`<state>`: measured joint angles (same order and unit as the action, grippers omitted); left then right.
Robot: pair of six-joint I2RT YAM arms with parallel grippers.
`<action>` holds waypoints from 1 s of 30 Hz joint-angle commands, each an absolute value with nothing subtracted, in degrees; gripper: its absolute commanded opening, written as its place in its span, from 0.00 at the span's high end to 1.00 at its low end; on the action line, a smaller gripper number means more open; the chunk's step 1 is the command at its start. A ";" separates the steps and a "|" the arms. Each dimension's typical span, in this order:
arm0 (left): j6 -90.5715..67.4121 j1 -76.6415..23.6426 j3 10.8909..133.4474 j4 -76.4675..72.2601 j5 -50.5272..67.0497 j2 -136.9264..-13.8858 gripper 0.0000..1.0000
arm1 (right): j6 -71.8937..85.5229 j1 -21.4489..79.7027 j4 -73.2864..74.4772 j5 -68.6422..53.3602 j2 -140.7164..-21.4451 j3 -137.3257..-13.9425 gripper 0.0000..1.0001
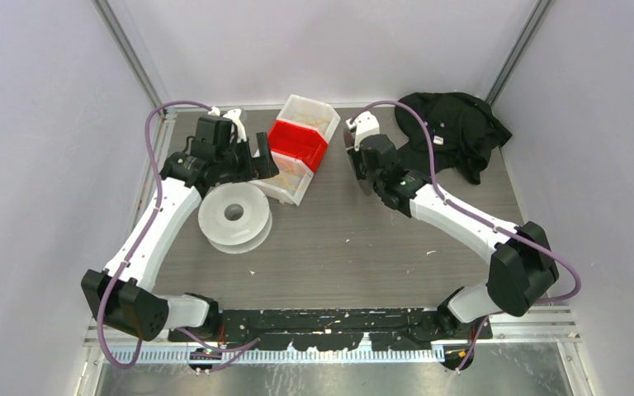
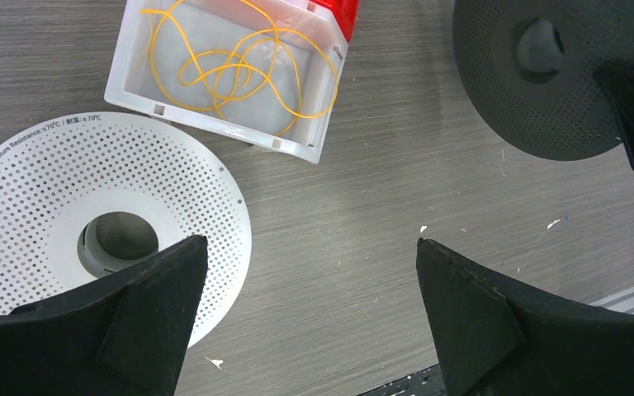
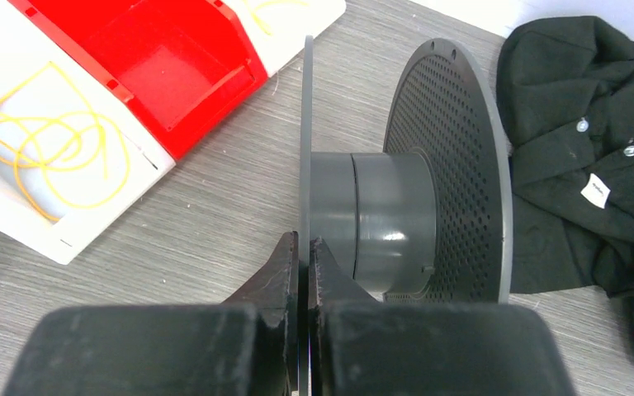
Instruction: Wrap the cables
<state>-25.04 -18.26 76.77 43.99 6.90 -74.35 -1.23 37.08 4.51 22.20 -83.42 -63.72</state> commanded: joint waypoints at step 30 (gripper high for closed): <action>-24.79 -18.19 75.31 43.27 7.03 -72.09 0.02 | 7.64 25.40 3.00 8.60 -83.37 -62.40 0.33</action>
